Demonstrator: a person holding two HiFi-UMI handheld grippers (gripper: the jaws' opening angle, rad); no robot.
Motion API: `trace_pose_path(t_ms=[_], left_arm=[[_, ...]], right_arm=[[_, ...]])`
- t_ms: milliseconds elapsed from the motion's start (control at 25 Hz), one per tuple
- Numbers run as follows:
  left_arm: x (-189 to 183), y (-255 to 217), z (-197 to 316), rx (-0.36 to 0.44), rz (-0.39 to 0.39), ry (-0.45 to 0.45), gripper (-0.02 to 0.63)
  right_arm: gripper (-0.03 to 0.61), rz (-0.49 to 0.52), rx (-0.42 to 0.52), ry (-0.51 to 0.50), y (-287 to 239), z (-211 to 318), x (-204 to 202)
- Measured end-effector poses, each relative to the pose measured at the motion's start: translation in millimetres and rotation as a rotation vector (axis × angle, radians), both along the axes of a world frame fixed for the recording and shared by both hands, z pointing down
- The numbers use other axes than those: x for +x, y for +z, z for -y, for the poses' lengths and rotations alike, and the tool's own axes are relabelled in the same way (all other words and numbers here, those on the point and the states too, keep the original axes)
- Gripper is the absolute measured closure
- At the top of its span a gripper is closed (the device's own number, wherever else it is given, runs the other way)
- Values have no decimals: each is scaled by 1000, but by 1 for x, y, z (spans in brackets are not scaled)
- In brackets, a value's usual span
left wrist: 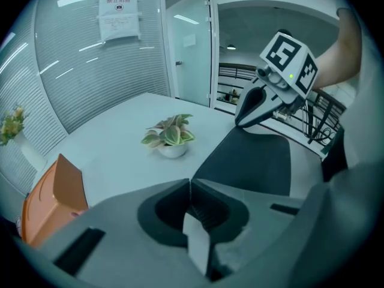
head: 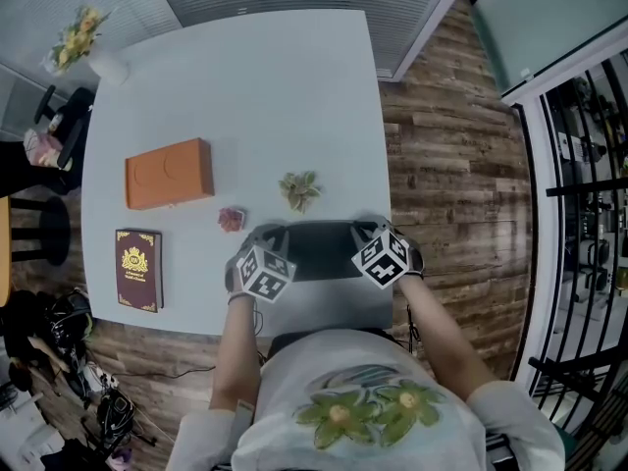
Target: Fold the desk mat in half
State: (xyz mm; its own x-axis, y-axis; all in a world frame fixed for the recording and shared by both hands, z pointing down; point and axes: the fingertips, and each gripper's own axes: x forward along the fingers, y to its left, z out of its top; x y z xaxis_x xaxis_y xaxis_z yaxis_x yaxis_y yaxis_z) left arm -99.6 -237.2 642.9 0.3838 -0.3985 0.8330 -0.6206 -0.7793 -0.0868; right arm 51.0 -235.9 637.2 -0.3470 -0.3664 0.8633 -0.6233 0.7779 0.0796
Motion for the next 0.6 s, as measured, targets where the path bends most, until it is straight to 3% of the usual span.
trace_pose_path(t_ms=[600], left_arm=[[2, 24, -2, -54, 24, 8, 600]], right_arm=[[555, -46, -37, -4, 26, -2, 1]])
